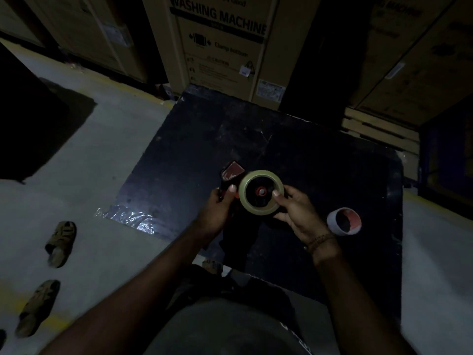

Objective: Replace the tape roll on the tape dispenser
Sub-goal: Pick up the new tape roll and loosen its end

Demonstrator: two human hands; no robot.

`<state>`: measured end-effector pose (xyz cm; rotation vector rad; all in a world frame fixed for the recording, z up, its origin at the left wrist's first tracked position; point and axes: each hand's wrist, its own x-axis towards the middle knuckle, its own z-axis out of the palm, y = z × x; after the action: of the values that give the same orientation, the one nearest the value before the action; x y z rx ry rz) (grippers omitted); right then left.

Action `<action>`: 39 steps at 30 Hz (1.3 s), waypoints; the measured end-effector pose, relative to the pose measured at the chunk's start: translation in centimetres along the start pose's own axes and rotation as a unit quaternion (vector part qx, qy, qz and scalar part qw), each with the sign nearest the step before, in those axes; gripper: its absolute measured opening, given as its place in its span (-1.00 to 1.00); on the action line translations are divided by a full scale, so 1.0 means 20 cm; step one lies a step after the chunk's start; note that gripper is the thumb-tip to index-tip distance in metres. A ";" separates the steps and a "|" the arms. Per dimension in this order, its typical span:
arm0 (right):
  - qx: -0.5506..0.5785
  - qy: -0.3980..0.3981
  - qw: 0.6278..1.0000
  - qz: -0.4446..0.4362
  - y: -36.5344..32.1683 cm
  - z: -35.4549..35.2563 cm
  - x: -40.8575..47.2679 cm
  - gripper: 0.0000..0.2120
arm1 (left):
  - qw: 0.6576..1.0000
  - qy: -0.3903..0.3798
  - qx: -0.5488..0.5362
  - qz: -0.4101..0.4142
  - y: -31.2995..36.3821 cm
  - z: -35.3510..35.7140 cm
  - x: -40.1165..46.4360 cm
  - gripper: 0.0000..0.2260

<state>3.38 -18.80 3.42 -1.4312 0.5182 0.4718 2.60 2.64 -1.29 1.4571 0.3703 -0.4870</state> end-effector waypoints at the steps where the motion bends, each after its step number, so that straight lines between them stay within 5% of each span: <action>1: -0.019 0.012 1.000 -0.004 0.02 0.01 0.00 -0.80 | 1.000 -0.017 -0.009 0.012 -0.01 0.01 0.01 -0.49; 7: -0.171 0.097 0.979 -0.061 0.10 0.01 0.00 -0.81 | 0.995 0.024 0.093 0.007 -0.08 0.02 0.03 -0.46; 11: -0.179 0.116 0.975 -0.067 0.09 -0.02 -0.02 -0.74 | 0.995 0.039 0.078 -0.040 -0.14 -0.03 0.07 -0.47; 15: -0.154 0.110 0.980 -0.067 0.09 -0.06 -0.04 -0.77 | 0.979 0.026 0.201 -0.034 -0.20 -0.04 0.13 -0.30; 19: -0.107 0.095 0.988 -0.056 0.10 -0.10 -0.08 -0.72 | 0.967 0.032 0.251 -0.018 -0.19 0.00 0.13 -0.60; 26: -0.101 0.089 0.987 -0.083 0.08 -0.14 -0.13 -0.57 | 0.953 0.011 0.300 -0.044 -0.31 -0.05 0.26 -0.08; 30: -0.088 0.082 0.989 -0.085 0.05 -0.15 -0.15 -0.54 | 0.931 0.026 0.363 -0.020 -0.24 -0.02 0.18 -0.36; 36: -0.041 0.072 0.994 -0.075 0.00 -0.15 -0.21 -0.61 | 0.917 0.086 0.389 0.026 -0.13 0.00 0.07 -0.36; 39: -0.007 0.048 0.996 -0.079 -0.01 -0.14 -0.22 -0.68 | 0.967 0.074 0.227 0.090 0.07 0.10 -0.03 -0.55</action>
<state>-0.20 -21.68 6.08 -1.5000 0.4752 0.2810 2.79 0.78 0.34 1.9593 0.2480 -0.3272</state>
